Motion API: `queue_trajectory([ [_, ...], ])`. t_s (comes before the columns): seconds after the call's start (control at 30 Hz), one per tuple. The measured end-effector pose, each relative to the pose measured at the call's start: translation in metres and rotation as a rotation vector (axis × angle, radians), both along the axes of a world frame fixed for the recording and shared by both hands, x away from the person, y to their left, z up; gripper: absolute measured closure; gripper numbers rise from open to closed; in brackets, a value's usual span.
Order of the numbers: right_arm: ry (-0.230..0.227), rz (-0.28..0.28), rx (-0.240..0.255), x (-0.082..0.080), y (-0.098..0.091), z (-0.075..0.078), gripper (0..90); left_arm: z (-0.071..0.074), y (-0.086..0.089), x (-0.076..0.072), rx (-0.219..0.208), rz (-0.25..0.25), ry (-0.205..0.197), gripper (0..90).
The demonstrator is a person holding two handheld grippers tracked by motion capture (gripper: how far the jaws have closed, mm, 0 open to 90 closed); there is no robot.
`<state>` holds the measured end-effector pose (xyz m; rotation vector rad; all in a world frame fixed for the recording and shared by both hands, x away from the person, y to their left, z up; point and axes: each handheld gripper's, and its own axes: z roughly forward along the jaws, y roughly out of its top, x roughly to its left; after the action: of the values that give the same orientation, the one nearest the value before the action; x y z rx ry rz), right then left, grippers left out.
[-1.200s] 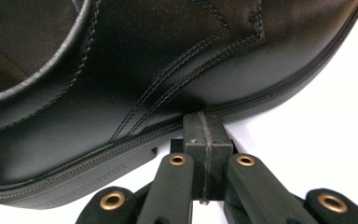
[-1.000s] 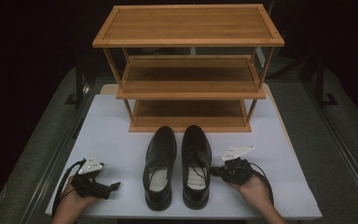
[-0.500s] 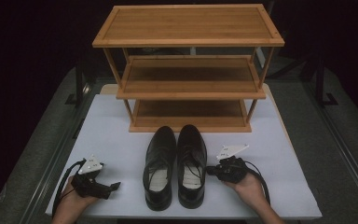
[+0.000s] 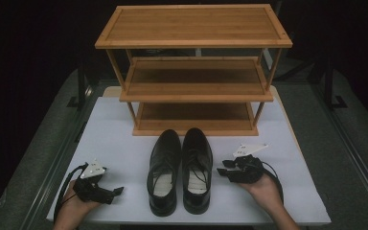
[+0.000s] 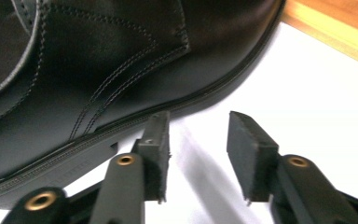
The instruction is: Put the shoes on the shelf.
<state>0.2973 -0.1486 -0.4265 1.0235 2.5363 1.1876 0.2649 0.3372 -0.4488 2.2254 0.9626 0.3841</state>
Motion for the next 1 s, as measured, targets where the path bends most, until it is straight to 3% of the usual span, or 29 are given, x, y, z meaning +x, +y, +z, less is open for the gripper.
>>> queue_trajectory([
  [0.13, -0.012, -0.033, 0.016, -0.001, -0.004, 0.007, 41.8, 0.006, -0.002, -0.001, -0.030, 0.003, 0.017, 1.0],
  [0.37, -0.038, -0.058, 0.058, -0.002, -0.006, 0.022, 40.7, 0.031, -0.011, 0.001, -0.144, -0.009, -0.002, 15.1],
  [0.67, -0.065, -0.026, 0.111, -0.006, -0.003, 0.039, 44.1, 0.066, -0.039, 0.009, -0.187, -0.088, -0.063, 21.1],
  [1.0, -0.082, 0.031, 0.164, -0.007, 0.015, 0.058, 45.0, 0.087, -0.076, 0.023, -0.219, -0.172, -0.096, 22.9],
])
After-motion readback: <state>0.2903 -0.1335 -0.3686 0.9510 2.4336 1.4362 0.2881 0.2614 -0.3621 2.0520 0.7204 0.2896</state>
